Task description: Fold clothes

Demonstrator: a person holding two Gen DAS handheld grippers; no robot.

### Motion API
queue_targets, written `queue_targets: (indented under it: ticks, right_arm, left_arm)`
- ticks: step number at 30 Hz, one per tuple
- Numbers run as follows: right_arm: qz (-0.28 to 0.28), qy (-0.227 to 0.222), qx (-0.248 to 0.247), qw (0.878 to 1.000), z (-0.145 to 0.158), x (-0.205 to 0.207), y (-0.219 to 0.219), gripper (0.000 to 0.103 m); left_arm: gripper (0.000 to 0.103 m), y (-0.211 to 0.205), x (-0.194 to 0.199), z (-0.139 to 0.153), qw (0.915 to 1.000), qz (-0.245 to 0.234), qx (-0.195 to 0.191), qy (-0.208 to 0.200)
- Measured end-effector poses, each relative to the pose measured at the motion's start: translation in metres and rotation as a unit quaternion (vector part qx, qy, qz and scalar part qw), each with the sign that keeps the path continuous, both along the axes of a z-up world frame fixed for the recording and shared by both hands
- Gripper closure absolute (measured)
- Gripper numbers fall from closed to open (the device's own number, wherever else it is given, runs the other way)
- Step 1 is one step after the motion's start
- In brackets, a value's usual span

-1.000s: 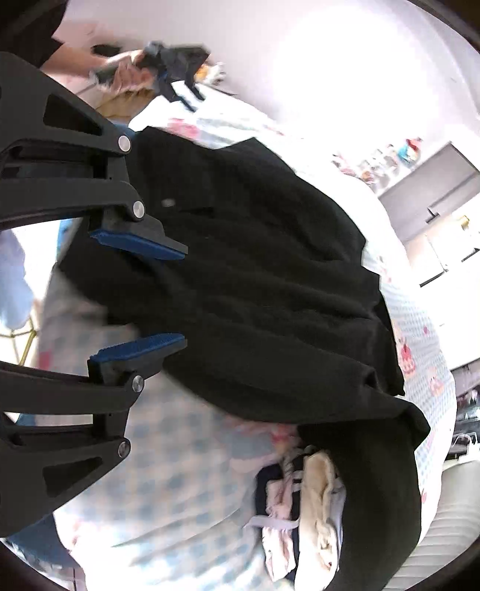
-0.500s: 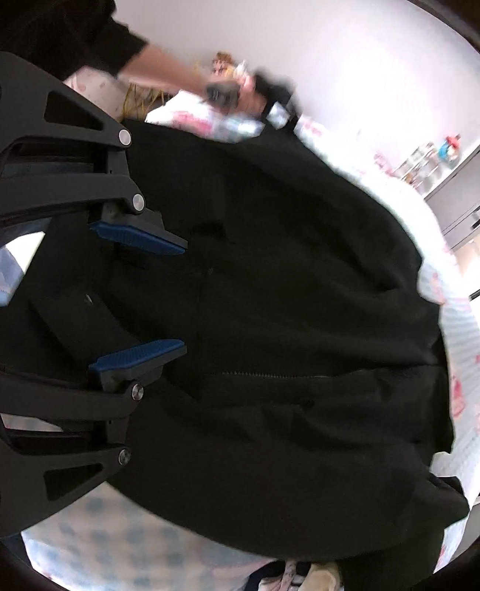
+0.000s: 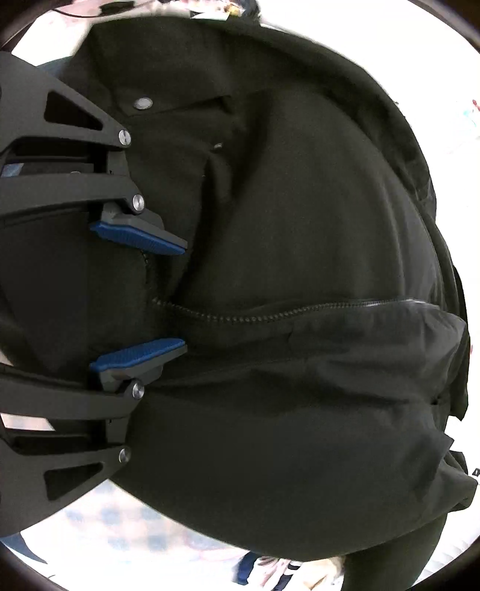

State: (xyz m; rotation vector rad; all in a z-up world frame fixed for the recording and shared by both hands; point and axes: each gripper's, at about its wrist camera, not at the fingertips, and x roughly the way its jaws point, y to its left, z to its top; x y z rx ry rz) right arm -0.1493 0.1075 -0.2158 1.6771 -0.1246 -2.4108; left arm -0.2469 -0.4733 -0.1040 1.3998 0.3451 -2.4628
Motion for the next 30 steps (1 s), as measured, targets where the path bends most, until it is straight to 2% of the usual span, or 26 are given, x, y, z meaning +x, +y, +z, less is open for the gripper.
queue_targets:
  ticks: [2,3,4,5,7,9,10,11,12,13,15,19,21,24,27,29,30]
  right_arm:
    - [0.008,0.01,-0.011,1.0,0.011,0.007,0.006,0.054]
    - [0.009,0.017,-0.016,1.0,0.017,0.012,0.012,0.053]
    - [0.01,0.016,-0.018,1.0,0.017,0.013,0.016,0.053]
    - [0.01,0.015,-0.02,1.0,0.017,0.014,0.02,0.053]
    - [0.002,0.014,-0.031,0.999,0.02,0.02,0.025,0.053]
    - [-0.011,0.018,-0.043,0.999,0.027,0.025,0.027,0.053]
    - [-0.017,0.021,-0.048,0.998,0.03,0.028,0.028,0.053]
    - [-0.023,0.023,-0.054,0.998,0.034,0.031,0.029,0.051]
    - [-0.026,0.025,-0.054,0.998,0.037,0.035,0.028,0.048]
    - [-0.023,0.023,-0.05,0.998,0.038,0.038,0.027,0.047]
    - [-0.017,0.019,-0.044,0.999,0.038,0.043,0.026,0.047]
    - [-0.011,0.018,-0.037,0.999,0.041,0.049,0.02,0.047]
    - [-0.017,0.018,-0.072,0.997,0.049,0.05,0.021,0.046]
    - [0.006,0.021,-0.15,0.988,0.058,0.044,0.006,0.046]
    - [0.072,0.022,-0.159,0.984,0.067,0.036,-0.033,0.041]
    - [0.105,0.011,-0.163,0.981,0.065,0.031,-0.061,0.041]
    - [0.123,0.004,-0.175,0.977,0.063,0.03,-0.077,0.041]
  left_arm:
    - [0.095,-0.006,0.028,0.032,0.9974,-0.016,-0.008,0.07]
    - [0.094,-0.007,0.038,0.043,0.9954,-0.015,-0.014,0.093]
    - [0.088,-0.028,0.045,0.054,0.994,0.001,-0.016,0.108]
    - [0.081,-0.04,0.044,0.059,0.9934,0.026,-0.014,0.111]
    - [0.069,-0.065,0.057,0.052,0.9904,0.087,0.02,0.106]
    - [0.069,-0.088,0.072,0.035,0.9842,0.145,0.039,0.094]
    - [0.071,-0.086,0.073,0.016,0.9851,0.146,0.048,0.077]
    - [0.071,-0.079,0.07,-0.006,0.9875,0.136,0.057,0.055]
    - [0.071,-0.073,0.069,-0.025,0.9891,0.109,0.093,0.037]
    - [0.071,-0.065,0.073,-0.037,0.9874,0.08,0.132,0.034]
    - [0.07,-0.044,0.083,-0.055,0.9782,0.031,0.201,0.043]
    - [0.069,-0.014,0.112,-0.054,0.9576,-0.003,0.26,0.123]
    - [0.067,0.0,0.122,-0.046,0.9624,-0.022,0.234,0.137]
    - [0.065,0.034,0.116,-0.048,0.9782,-0.084,0.157,0.106]
    - [0.064,0.047,0.098,-0.041,0.9794,-0.11,0.132,0.105]
    - [0.054,0.05,0.088,-0.037,0.977,-0.116,0.136,0.116]
    - [0.053,0.051,0.081,-0.036,0.9759,-0.119,0.139,0.12]
